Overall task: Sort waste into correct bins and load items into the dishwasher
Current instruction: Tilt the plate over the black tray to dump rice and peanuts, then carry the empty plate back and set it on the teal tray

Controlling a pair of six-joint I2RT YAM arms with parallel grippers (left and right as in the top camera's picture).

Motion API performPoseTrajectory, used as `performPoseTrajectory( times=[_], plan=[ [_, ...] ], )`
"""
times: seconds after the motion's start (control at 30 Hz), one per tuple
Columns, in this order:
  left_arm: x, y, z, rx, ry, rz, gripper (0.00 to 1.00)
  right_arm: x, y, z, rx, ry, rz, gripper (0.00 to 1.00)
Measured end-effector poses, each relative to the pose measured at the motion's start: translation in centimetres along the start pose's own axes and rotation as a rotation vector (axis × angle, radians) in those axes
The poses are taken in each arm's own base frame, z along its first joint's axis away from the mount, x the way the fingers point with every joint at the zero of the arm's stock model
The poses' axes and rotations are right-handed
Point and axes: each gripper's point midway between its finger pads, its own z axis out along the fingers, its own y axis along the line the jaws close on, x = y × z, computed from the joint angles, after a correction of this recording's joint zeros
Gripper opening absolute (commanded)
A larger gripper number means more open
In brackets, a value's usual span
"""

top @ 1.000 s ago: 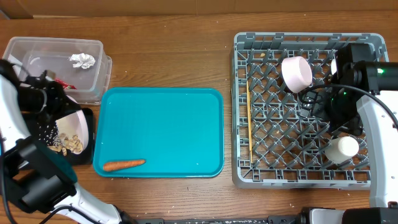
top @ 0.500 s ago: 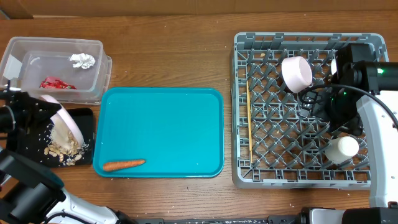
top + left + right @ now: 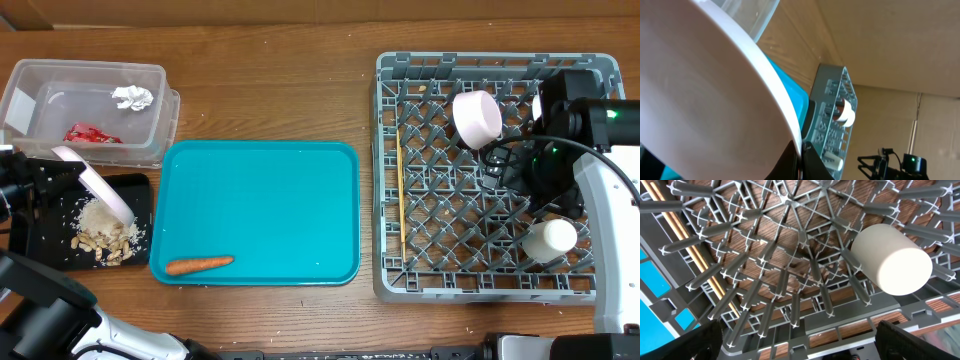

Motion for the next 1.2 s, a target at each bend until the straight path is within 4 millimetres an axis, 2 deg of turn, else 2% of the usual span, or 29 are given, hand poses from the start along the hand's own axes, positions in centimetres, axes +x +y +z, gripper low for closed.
performPoseTrajectory(
  times=[0.47,0.6,0.7,0.8,0.9,1.0,1.2],
  plan=[
    [0.2,-0.3,0.1,0.013,0.005,0.011,0.04,0.0,0.0,0.0,0.000,0.000,0.000,1.00],
    [0.5,-0.9,1.1,0.010,0.039,0.027,0.04,0.0,0.0,0.0,0.000,-0.001,0.000,1.00],
    [1.4,-1.8,3.1,-0.004,0.108,0.062,0.04,0.0,0.0,0.0,-0.001,-0.002,0.000,1.00],
    [3.3,-4.0,6.0,-0.016,0.205,0.140,0.04,-0.1,0.0,0.0,0.000,-0.003,0.000,1.00],
    [6.0,-6.6,8.7,-0.036,0.306,0.242,0.04,-0.1,0.0,0.0,-0.002,-0.005,0.000,1.00],
    [9.9,-9.2,12.0,-0.070,0.440,0.362,0.04,-0.2,0.1,0.0,-0.003,-0.008,0.000,1.00],
    [15.7,-9.5,19.1,-0.324,0.627,0.554,0.04,-0.2,0.1,0.0,-0.003,-0.008,0.001,1.00]
  ],
)
